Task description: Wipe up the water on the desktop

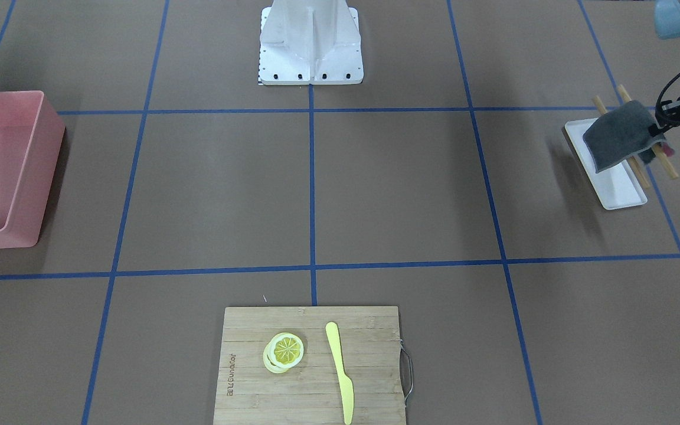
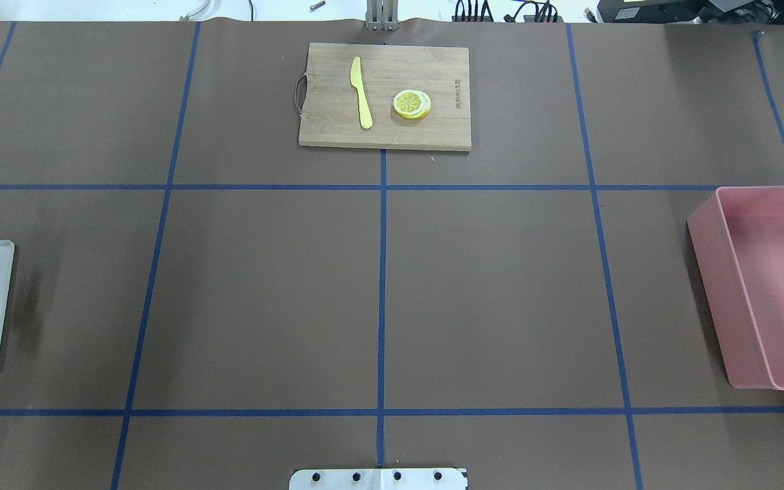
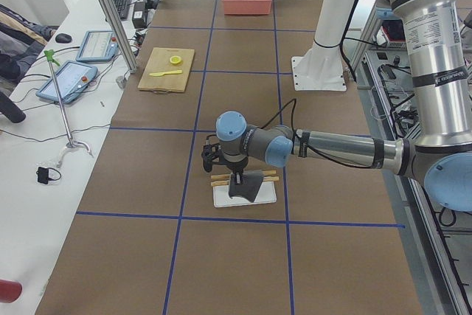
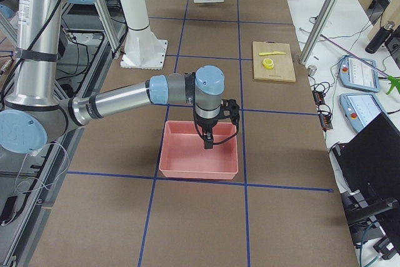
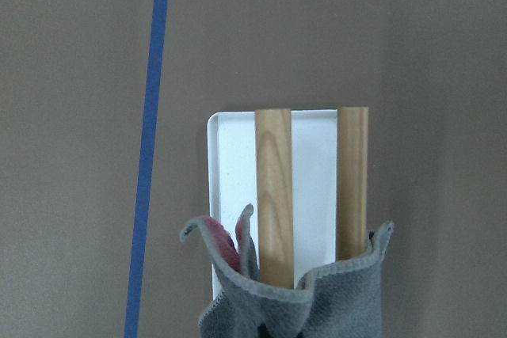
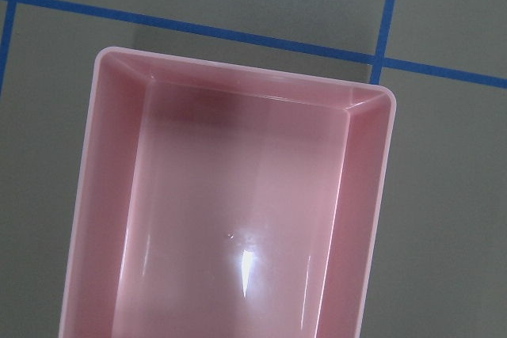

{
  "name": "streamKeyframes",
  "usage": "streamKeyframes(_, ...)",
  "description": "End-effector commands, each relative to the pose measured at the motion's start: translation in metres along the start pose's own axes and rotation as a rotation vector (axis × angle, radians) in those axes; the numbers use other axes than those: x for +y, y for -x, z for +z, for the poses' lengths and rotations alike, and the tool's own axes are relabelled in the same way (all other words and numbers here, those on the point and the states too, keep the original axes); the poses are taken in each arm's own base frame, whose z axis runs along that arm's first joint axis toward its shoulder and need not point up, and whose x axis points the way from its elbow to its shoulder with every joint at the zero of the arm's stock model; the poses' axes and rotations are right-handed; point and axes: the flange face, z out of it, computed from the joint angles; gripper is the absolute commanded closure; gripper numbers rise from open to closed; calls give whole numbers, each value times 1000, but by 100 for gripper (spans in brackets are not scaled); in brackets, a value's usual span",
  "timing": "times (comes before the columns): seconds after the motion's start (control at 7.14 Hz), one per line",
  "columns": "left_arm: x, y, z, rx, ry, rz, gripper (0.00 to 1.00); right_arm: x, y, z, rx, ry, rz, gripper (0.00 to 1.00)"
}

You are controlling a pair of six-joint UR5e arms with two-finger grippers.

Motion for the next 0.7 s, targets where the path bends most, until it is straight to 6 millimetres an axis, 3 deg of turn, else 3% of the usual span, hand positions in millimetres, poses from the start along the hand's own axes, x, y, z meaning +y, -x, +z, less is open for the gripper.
streamKeyframes(0.0, 1, -35, -23, 80, -5, -41, 100, -5, 9, -5, -31, -71, -71, 0)
streamKeyframes(0.14, -15, -72, -42, 117, -42, -105, 100, -6, 19, -10, -81, -107, -101, 0)
streamKeyframes(0.28, -9, -100, -60, 146, -62, -115, 100, -6, 28, -12, -171, -110, -96, 0)
streamKeyframes(0.42, -9, -151, -71, 186, -65, -108, 100, -10, 33, -14, -217, -112, -91, 0)
streamKeyframes(0.56, -14, -218, -72, 230, -46, -109, 100, -14, 47, -17, -256, -107, -56, 1)
